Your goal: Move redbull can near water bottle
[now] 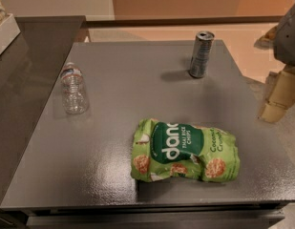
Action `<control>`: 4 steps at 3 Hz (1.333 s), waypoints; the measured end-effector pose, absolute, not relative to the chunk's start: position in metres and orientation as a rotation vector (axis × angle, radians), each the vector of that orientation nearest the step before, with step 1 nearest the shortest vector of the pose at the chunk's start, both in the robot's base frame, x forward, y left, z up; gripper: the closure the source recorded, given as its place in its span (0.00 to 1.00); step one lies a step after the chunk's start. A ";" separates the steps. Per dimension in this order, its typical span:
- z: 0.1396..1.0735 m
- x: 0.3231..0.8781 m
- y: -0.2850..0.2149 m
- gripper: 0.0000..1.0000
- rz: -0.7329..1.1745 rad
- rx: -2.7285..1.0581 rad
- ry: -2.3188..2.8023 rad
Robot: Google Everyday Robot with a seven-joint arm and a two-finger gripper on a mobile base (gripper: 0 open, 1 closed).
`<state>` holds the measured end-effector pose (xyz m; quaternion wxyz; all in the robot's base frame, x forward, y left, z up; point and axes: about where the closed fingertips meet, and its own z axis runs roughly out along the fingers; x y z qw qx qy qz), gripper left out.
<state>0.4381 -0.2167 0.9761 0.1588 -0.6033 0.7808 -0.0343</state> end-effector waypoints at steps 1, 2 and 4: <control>0.977 0.438 -0.216 0.00 -0.099 -1.723 2.231; 0.974 0.452 -0.214 0.00 -0.075 -1.686 2.241; 0.965 0.515 -0.215 0.00 -0.001 -1.471 2.265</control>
Offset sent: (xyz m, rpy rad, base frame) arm 0.0345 0.0058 -0.0123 0.0653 0.0183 -0.0548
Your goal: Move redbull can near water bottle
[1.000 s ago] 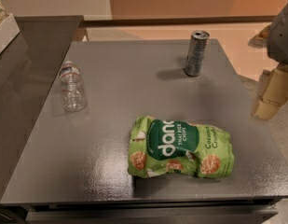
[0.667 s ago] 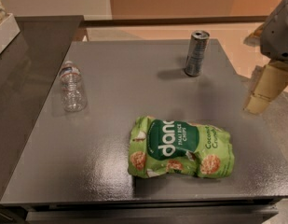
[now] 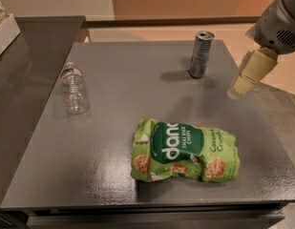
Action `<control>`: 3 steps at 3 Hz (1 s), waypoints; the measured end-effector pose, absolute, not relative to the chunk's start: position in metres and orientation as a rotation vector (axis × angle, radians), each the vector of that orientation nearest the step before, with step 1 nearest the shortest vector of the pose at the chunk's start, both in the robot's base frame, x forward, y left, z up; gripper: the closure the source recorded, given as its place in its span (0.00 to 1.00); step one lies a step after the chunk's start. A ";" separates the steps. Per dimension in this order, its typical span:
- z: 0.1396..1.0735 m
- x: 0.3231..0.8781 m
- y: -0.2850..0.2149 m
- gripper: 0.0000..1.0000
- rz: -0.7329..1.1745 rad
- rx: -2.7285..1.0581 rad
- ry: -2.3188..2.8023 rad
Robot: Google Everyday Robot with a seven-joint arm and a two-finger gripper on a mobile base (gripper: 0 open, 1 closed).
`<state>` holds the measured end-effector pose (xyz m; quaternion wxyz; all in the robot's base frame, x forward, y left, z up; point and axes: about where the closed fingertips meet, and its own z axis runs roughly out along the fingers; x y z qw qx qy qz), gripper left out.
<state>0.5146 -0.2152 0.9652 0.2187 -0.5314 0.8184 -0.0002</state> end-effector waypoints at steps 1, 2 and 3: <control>0.965 0.551 -0.219 0.00 0.038 -1.319 2.252; 0.963 0.589 -0.221 0.00 0.063 -1.175 2.223; 0.957 0.621 -0.220 0.00 0.087 -1.060 2.197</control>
Offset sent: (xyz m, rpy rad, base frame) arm 0.1257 -0.0127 -0.0022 0.2850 -0.2036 -0.2600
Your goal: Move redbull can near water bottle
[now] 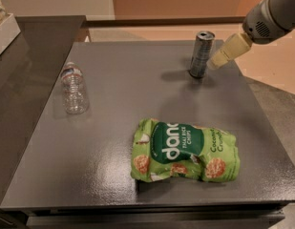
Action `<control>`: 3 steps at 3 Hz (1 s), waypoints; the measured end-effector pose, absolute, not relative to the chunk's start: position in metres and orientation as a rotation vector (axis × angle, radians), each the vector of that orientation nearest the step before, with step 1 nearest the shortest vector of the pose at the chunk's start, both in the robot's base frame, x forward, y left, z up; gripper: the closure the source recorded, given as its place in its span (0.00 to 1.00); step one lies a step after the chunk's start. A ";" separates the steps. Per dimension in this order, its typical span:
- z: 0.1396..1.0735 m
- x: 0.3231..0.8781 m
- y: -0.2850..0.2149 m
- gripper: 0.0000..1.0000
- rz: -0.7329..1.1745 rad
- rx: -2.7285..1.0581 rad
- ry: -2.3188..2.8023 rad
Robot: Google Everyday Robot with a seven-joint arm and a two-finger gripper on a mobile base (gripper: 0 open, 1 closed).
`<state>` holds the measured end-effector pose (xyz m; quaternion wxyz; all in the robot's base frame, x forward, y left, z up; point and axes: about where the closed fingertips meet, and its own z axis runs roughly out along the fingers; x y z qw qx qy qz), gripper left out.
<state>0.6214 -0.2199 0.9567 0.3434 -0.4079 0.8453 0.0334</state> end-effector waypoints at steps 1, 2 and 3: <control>0.951 0.648 -0.218 0.00 0.113 -0.979 2.178; 0.942 0.667 -0.211 0.00 0.159 -0.938 2.171; 0.933 0.678 -0.199 0.00 0.202 -0.932 2.172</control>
Offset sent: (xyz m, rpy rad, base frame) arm 0.0683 0.0140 -0.0214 0.1628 -0.0316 -0.0776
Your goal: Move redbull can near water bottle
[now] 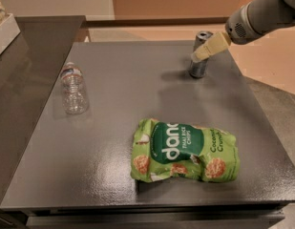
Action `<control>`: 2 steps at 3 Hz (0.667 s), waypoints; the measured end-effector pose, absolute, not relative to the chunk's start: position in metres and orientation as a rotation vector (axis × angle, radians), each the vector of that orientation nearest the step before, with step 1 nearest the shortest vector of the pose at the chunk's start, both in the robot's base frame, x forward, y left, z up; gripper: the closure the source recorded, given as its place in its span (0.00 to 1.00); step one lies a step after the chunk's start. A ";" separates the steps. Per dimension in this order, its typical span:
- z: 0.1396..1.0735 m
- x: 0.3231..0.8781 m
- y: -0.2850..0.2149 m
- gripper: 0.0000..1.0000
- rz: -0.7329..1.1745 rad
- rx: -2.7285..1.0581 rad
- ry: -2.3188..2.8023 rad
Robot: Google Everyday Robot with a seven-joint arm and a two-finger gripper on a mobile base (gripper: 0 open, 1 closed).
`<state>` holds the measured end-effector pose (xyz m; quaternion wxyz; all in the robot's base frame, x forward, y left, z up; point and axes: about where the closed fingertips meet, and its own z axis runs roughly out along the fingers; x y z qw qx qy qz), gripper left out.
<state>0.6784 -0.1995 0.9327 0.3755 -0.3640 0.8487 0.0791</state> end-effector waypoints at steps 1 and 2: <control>0.923 0.687 -0.189 0.02 0.245 -0.929 2.175; 0.921 0.691 -0.183 0.23 0.264 -0.932 2.174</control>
Offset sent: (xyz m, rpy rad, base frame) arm 0.0152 0.0182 -0.0099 0.0515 0.0232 0.0209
